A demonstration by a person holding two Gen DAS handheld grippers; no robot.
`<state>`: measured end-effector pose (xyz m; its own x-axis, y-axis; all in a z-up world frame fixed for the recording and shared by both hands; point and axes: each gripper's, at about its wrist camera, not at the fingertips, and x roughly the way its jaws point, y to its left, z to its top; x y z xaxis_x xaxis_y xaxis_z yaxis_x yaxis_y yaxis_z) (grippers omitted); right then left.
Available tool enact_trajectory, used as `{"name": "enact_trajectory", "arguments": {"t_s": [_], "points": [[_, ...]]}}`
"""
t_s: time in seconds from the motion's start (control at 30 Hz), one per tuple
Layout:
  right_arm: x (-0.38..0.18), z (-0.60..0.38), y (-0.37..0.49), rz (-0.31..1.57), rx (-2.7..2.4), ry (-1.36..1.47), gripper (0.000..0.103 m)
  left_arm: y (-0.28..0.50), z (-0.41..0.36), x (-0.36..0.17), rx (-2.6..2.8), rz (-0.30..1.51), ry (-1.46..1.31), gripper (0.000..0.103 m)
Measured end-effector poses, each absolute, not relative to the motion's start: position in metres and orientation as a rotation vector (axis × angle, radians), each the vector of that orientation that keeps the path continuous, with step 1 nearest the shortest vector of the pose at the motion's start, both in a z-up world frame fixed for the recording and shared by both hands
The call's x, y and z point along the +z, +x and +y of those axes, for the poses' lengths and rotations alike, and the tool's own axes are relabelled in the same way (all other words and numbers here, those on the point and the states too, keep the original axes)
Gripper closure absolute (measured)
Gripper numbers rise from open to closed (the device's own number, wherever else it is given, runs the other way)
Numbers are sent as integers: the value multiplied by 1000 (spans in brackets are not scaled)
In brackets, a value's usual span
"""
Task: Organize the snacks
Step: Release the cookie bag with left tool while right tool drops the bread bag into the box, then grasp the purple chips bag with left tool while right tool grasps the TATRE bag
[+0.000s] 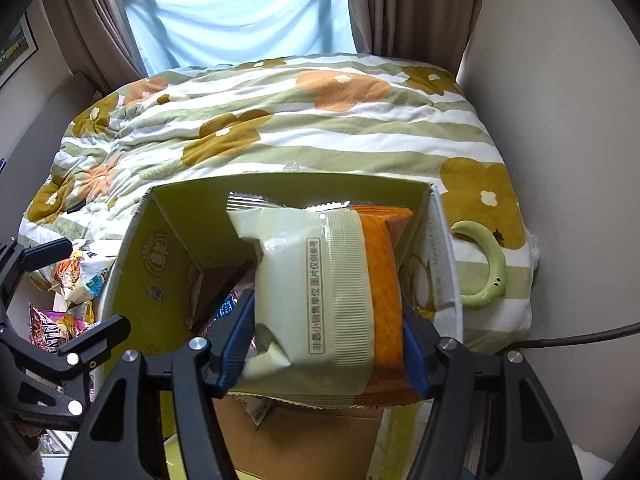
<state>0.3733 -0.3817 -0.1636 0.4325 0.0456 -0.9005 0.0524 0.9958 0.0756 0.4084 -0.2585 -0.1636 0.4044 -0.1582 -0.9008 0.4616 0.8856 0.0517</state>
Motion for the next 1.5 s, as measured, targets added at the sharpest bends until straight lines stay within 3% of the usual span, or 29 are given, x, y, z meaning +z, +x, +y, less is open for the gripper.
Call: {"name": "enact_trajectory", "arguments": {"t_s": [0.07,0.13,0.17,0.47,0.83,1.17,1.5], "points": [[-170,-381,378,1132,-2,105,36,410,-254,-166,-397,1096,304,1],[-172,-381,377,1124,-6,117,3,409,-250,-167,-397,1102,301,1],[-172,-381,374,1118,-5,126,0,409,-249,-168,-397,1103,300,1],[-150,-384,348,1071,-14,132,1,397,-242,-163,-406,1106,258,1],[-78,-359,289,933,31,58,0,346,-214,-103,-376,1010,196,1],[-39,-300,232,824,169,-48,0,265,-128,-59,-208,930,79,1],[-46,-224,205,803,331,-20,0,202,-15,-75,-36,937,-52,1]]}}
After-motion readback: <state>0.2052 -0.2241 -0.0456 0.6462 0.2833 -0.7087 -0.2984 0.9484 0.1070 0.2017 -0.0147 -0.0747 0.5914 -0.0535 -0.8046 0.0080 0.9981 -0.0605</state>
